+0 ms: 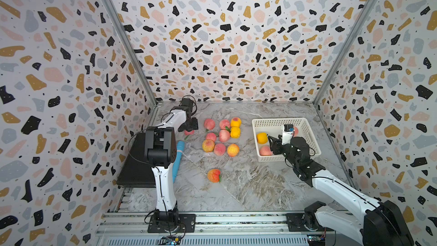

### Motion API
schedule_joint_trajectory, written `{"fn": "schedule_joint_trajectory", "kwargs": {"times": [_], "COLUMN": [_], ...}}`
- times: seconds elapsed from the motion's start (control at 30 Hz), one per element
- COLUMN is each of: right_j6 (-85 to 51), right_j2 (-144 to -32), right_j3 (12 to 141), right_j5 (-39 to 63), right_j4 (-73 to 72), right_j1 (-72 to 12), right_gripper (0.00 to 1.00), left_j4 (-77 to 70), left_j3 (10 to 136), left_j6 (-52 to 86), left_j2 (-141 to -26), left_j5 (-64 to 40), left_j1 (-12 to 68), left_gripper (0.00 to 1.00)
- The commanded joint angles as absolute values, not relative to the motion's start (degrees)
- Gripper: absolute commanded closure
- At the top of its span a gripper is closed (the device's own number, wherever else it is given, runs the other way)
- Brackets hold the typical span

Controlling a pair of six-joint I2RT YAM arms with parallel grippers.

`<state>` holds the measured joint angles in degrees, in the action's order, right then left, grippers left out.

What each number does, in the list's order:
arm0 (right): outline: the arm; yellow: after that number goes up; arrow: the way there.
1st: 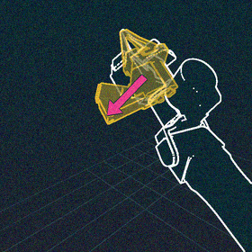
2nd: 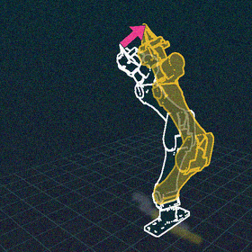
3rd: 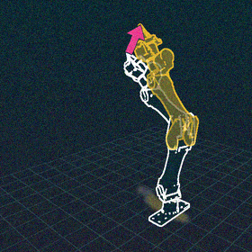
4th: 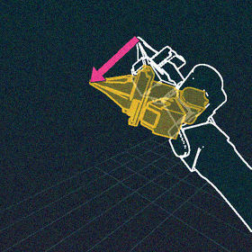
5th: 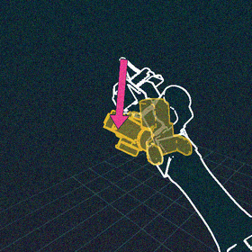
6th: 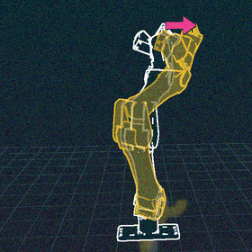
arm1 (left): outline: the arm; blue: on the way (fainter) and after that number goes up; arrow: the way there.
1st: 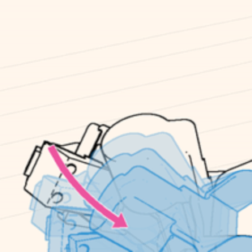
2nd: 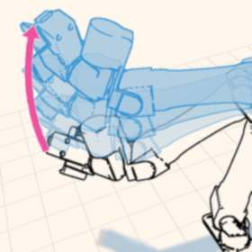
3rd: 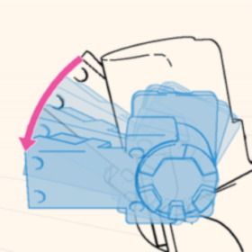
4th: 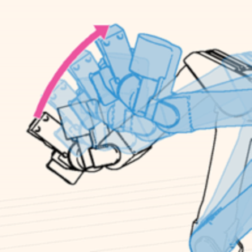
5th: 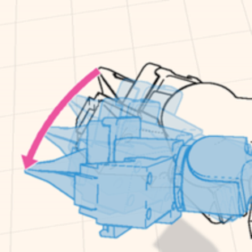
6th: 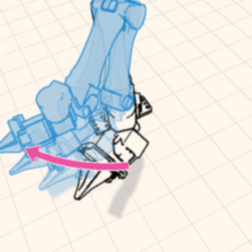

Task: Put the peaches into the basket
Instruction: Pick up the peach from the center of the board.

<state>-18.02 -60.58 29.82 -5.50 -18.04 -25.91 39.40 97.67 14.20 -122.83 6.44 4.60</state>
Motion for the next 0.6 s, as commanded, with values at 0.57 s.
{"fn": "schedule_joint_trajectory", "kwargs": {"times": [0.57], "right_j6": [-18.2], "right_j2": [-59.3], "right_j3": [29.6], "right_j5": [-8.0], "right_j4": [-18.7], "right_j1": [-25.8], "right_gripper": [0.41], "left_j4": [40.3], "left_j3": [96.9], "left_j6": [15.2], "left_j2": [-116.6], "left_j5": [4.7], "left_j1": [4.7], "left_gripper": [0.47]}}
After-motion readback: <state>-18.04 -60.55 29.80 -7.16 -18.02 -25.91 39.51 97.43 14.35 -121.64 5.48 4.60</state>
